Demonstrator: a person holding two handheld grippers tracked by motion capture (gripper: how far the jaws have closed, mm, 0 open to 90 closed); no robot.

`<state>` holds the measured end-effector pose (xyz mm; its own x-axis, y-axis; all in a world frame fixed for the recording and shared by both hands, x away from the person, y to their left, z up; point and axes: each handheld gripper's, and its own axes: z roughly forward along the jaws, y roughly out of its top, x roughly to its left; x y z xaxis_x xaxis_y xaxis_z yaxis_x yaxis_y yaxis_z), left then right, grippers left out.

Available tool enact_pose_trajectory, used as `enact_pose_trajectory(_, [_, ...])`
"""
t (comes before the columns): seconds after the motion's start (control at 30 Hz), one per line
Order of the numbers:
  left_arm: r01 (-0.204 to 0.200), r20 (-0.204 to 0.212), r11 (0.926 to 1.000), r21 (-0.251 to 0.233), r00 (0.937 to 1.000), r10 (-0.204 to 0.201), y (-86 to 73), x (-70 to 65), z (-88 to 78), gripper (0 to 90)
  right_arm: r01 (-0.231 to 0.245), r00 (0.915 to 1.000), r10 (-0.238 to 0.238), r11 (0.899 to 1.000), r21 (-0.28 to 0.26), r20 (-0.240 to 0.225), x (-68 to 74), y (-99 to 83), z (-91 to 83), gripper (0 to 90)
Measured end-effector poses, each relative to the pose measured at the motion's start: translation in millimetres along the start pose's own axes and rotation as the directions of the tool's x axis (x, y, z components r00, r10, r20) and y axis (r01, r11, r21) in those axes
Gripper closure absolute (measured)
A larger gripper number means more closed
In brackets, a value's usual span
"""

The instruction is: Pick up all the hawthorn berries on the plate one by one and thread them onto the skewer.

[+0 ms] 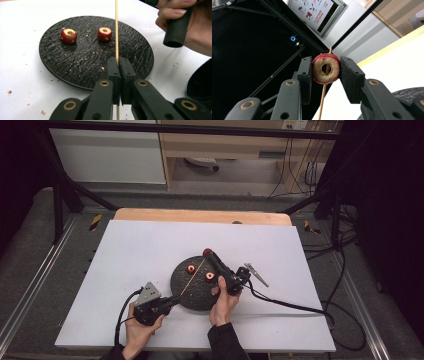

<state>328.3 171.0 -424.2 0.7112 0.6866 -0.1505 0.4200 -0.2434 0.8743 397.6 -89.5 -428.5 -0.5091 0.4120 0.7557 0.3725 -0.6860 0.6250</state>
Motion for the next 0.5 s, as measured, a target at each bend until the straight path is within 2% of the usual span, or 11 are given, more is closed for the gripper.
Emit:
enact_pose_trajectory(0.2, [-0.021, -0.008, 0.9998, 0.003, 0.9997, 0.021, 6.4, -2.3, 3.7, 88.5, 0.006, 1.0000, -0.006, 1.000, 0.011, -0.001, 1.6, 0.8, -1.4, 63.8])
enact_pose_trajectory(0.5, [-0.020, -0.004, 0.9997, 0.009, 0.9998, 0.020, 18.8, -2.6, 10.1, 88.5, 0.018, 0.9998, -0.018, 0.998, 0.060, -0.007, 2.8, -3.9, -5.6, 63.8])
